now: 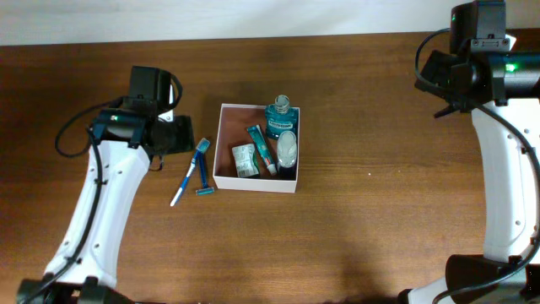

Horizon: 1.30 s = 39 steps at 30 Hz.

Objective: Pack container
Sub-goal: 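Carry the soap bar with the left gripper into the box and release, then move the left gripper to the blue toothbrush and grasp it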

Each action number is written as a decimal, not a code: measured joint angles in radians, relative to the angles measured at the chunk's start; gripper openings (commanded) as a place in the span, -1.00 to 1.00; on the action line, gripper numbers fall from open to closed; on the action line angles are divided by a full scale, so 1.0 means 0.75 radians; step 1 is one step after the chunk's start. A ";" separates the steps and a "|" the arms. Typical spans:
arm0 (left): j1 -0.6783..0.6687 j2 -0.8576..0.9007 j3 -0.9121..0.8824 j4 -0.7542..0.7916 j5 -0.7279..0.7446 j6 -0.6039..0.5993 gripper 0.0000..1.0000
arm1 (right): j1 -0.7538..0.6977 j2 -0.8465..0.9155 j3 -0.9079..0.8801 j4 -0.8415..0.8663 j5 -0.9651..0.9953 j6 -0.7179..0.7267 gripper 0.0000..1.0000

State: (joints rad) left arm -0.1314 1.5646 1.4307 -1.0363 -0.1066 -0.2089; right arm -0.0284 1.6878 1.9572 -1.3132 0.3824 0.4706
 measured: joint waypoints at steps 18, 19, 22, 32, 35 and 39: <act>0.008 0.335 -0.200 0.163 0.008 0.038 -0.41 | 0.000 0.000 0.000 0.000 0.000 0.001 0.97; 0.008 0.354 -0.200 0.184 0.008 0.052 -0.41 | 0.000 0.000 0.000 0.001 0.000 0.001 0.97; 0.008 0.408 -0.200 0.227 0.013 0.096 -0.41 | 0.000 0.000 0.000 0.000 0.000 0.000 0.97; 0.008 0.539 -0.200 0.316 0.017 0.183 -0.38 | 0.000 0.000 0.000 0.000 0.000 0.000 0.97; 0.008 0.553 -0.200 0.338 0.017 0.185 -0.38 | 0.000 0.000 0.000 0.000 0.000 -0.001 0.97; 0.008 0.554 -0.200 0.360 0.018 0.189 -0.90 | 0.000 0.000 0.000 0.000 0.000 0.001 0.98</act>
State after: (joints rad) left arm -0.1253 1.9804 1.2808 -0.7666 -0.0933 -0.0669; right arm -0.0284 1.6878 1.9572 -1.3132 0.3824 0.4713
